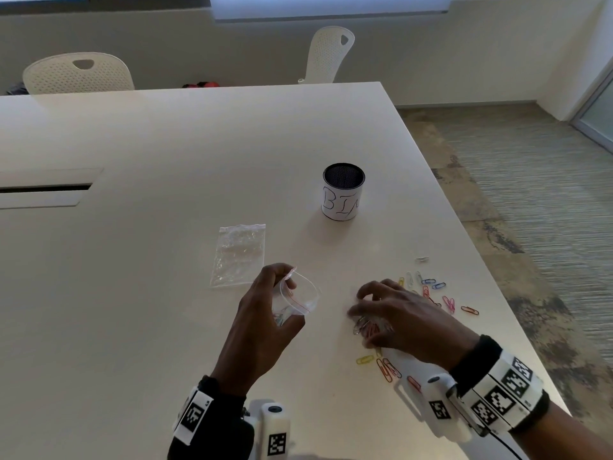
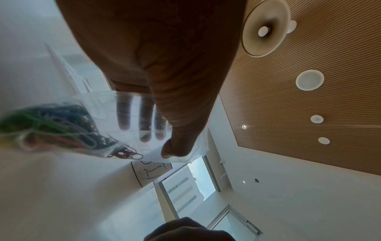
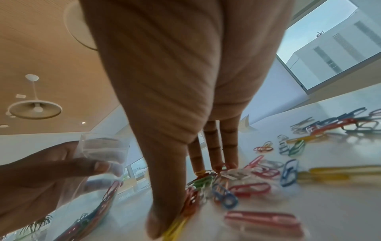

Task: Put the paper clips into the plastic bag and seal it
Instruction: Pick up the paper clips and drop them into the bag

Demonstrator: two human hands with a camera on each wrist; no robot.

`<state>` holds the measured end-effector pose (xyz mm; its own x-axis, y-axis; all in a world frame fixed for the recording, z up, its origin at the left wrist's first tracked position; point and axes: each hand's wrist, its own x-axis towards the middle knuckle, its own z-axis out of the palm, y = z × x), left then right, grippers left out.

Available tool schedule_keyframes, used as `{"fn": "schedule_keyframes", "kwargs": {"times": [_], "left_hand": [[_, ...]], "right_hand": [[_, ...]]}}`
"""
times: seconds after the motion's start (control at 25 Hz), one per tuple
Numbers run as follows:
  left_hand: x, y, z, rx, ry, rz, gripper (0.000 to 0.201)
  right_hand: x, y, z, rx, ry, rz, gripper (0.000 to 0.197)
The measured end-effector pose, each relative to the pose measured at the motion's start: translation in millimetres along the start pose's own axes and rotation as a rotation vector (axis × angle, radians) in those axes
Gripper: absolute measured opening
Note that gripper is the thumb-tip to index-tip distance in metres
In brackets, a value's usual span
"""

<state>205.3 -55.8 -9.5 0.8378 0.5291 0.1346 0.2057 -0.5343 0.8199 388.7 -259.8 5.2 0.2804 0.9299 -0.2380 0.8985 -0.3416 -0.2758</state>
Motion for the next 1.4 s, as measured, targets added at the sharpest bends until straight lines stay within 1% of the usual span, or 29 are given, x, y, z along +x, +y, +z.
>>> {"fn": "schedule_keyframes", "kwargs": {"times": [0.08,0.24,0.44,0.68,0.8,0.96,1.04,1.16,1.24,1.28,1.4], "left_hand": [[0,0,0,0.0,-0.006,0.001,0.065],[1,2,1,-0.003,-0.015,0.005,0.065],[1,4,1,-0.002,-0.026,0.011,0.063],[-1,3,-1,-0.011,-0.023,0.007,0.064],[-1,3,-1,-0.012,-0.024,0.009,0.063],[-1,4,0,-0.011,-0.027,0.017,0.063],[0,5,1,-0.013,-0.03,0.018,0.063],[-1,7,2,-0.006,-0.04,0.024,0.063],[-1,7,3,0.001,-0.043,0.031,0.063],[-1,7,4,0.006,-0.045,0.035,0.063],[0,9,4,-0.004,-0.05,0.021,0.062]], "right_hand": [[1,-2,4,0.013,0.044,-0.023,0.042],[1,-13,7,0.013,0.085,-0.03,0.023],[7,-31,3,-0.018,0.095,-0.014,0.018],[15,-15,-4,0.091,0.093,0.049,0.016],[17,-1,-8,0.294,0.186,0.104,0.009],[13,1,-18,0.713,0.331,0.197,0.014],[11,-8,-26,0.918,0.373,0.2,0.011],[12,-28,-40,1.073,0.424,0.156,0.009],[17,-44,-47,1.073,0.442,0.101,0.01],[21,-53,-48,1.017,0.448,0.07,0.01],[37,-78,-40,0.682,0.457,-0.055,0.009]]}}
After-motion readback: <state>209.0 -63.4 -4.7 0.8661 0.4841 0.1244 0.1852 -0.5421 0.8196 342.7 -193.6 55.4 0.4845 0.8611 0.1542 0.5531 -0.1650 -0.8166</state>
